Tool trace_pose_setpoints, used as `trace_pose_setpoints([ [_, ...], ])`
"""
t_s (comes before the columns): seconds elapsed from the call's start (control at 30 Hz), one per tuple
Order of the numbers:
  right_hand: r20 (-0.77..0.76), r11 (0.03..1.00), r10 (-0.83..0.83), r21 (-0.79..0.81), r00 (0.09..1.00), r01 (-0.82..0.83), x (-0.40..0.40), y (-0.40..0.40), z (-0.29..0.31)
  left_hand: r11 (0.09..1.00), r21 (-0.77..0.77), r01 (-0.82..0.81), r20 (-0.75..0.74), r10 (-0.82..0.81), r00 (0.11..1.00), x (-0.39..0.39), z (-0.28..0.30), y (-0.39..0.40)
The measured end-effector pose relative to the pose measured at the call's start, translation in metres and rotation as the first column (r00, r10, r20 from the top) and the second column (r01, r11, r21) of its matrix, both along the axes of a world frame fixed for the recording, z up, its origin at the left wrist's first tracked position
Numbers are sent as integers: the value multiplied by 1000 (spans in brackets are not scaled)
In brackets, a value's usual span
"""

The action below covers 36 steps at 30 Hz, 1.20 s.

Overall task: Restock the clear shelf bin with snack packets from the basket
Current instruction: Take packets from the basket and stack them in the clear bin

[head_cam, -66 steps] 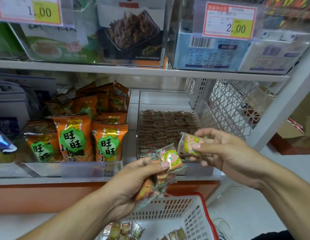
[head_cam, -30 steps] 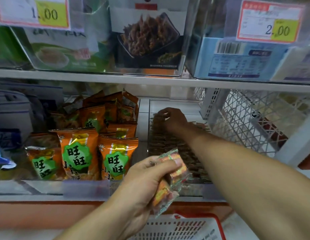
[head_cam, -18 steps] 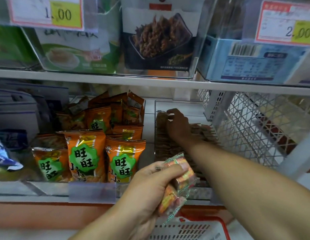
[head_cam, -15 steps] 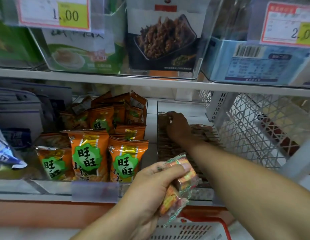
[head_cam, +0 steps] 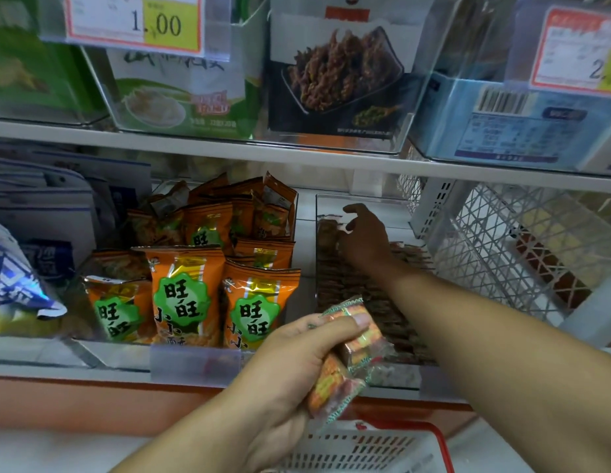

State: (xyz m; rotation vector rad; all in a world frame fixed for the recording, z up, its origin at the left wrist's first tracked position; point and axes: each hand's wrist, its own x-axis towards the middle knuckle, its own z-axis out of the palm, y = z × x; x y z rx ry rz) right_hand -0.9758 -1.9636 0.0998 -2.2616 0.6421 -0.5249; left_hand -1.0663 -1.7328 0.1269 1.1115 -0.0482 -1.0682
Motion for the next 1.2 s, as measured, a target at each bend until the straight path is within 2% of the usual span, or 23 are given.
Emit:
trace_pose_setpoints([
  [0.1, 23, 992, 67, -112, 998, -64, -33, 16, 30, 1000, -16, -19, -9, 19, 1000, 1, 2, 0],
  [0.13, 20, 992, 89, -90, 996, -87, -49, 24, 40, 999, -24, -29, -6, 29, 1000, 1, 3, -1],
  [0.17, -3, 991, 129, -23, 992, -129, -68, 34, 49, 998, -29, -47, 6, 47, 999, 1, 5, -2],
  [0.23, -83, 942, 275, 222, 958, -252, -114, 54, 64, 997, -38, -68, 32, 69, 997, -1, 9, -1],
  [0.3, -85, 822, 433, 445, 898, -354, -156, 69, 72, 998, -52, -47, 33, 49, 998, -7, 9, 1],
  [0.33, -36, 756, 458, 542, 888, -367, -171, 74, 73, 998, -44, -38, 45, 40, 998, -10, 9, 3],
  [0.43, 39, 623, 442, 706, 896, -338, -197, 80, 72, 1000, -16, -18, 81, 19, 997, -19, 6, 5],
  [0.67, 134, 473, 315, 836, 940, -278, -217, 76, 61, 997, 67, 45, 57, -49, 997, -21, 4, 9],
  [0.73, 199, 542, 268, 778, 943, -318, -219, 72, 60, 997, 57, 54, 10, -55, 998, -18, 1, 9],
  [0.77, 227, 632, 260, 695, 939, -343, -220, 71, 59, 996, 58, 72, -12, -72, 997, -17, 0, 9],
  [0.83, 275, 822, 291, 418, 916, -387, -222, 72, 59, 988, 42, 145, -62, -143, 988, -14, -2, 8],
  [0.87, 288, 874, 332, 264, 898, -408, -223, 74, 58, 981, 20, 194, -89, -192, 977, -12, -3, 7],
  [0.93, 257, 912, 405, -39, 878, -409, -225, 76, 54, 961, -14, 276, -124, -276, 953, -10, -2, 8],
  [1.0, 254, 910, 408, -197, 877, -366, -226, 77, 53, 946, -48, 322, -98, -325, 941, -11, -1, 8],
  [1.03, 275, 917, 389, -201, 879, -343, -226, 77, 52, 942, -62, 331, -90, -335, 938, -12, 0, 8],
  [1.1, 311, 942, 335, -97, 889, -321, -225, 79, 52, 950, -45, 309, -47, -311, 949, -14, 2, 5],
  [1.2, 338, 890, 308, 229, 889, -395, -224, 79, 47, 978, -37, 204, 110, -198, 974, -19, 2, 1],
])
